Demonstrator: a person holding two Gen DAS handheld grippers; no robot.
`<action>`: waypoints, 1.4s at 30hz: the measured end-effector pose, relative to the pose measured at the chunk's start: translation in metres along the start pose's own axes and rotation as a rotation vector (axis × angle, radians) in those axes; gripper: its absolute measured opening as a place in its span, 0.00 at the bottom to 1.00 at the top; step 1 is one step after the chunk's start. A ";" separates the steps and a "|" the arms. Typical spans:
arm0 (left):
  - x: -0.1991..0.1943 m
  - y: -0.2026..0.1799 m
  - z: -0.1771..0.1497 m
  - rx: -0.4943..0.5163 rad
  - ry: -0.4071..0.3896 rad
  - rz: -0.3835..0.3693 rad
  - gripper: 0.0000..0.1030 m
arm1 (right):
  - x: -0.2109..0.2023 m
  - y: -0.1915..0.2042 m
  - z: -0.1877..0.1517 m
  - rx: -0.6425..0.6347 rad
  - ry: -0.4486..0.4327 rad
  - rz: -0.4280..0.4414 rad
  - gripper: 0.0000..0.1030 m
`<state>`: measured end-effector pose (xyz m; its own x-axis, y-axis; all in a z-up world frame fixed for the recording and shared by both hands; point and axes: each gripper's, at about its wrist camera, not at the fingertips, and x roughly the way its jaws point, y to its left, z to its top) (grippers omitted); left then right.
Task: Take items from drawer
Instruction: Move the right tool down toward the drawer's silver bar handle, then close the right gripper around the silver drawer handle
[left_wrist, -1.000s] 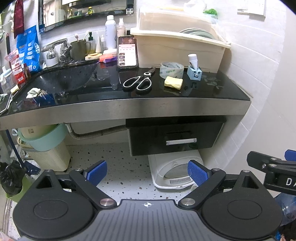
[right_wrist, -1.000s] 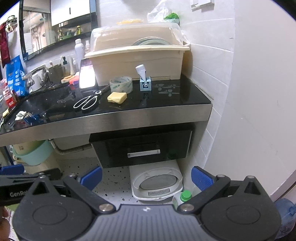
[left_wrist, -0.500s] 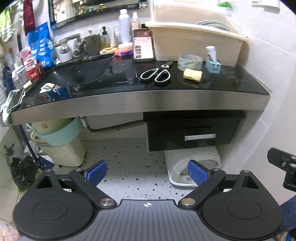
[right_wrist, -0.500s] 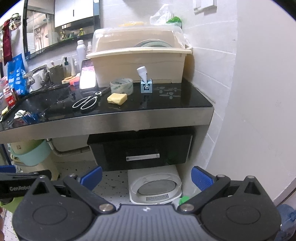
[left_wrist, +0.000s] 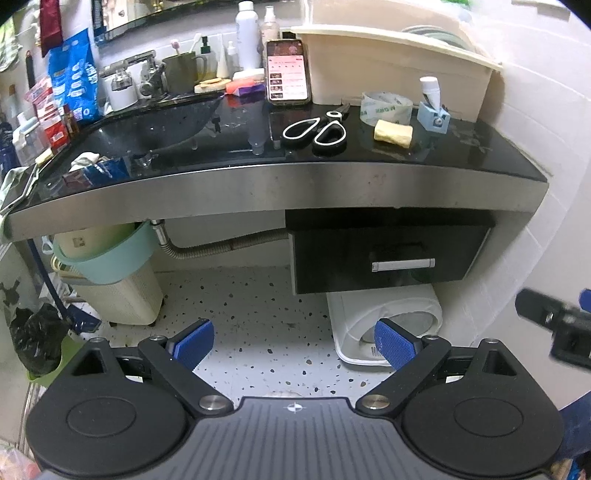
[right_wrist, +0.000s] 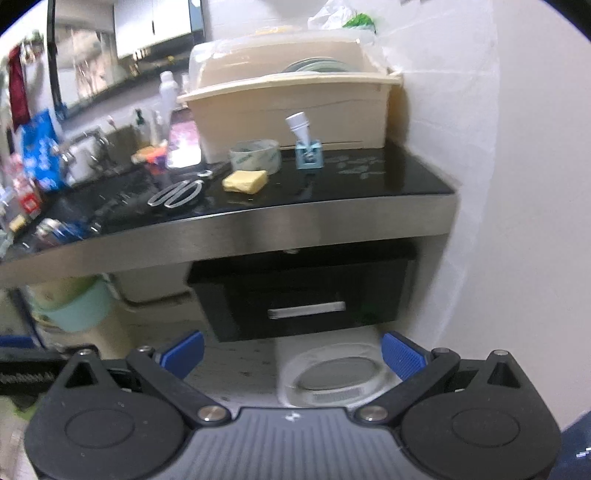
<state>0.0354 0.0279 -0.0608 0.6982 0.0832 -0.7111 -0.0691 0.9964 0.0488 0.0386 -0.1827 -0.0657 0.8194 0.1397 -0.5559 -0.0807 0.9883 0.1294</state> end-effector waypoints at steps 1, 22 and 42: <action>0.003 0.001 -0.002 0.009 -0.002 0.007 0.92 | 0.003 -0.002 -0.002 0.009 -0.010 0.020 1.00; 0.064 0.013 -0.004 0.133 -0.021 -0.134 0.92 | 0.126 -0.004 -0.007 -0.288 0.030 0.128 1.00; 0.128 0.047 0.006 0.081 0.037 -0.157 0.92 | 0.253 0.030 -0.040 -0.843 0.153 0.025 0.89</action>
<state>0.1257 0.0854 -0.1454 0.6693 -0.0730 -0.7394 0.0975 0.9952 -0.0100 0.2207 -0.1149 -0.2350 0.7312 0.1093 -0.6733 -0.5424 0.6918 -0.4767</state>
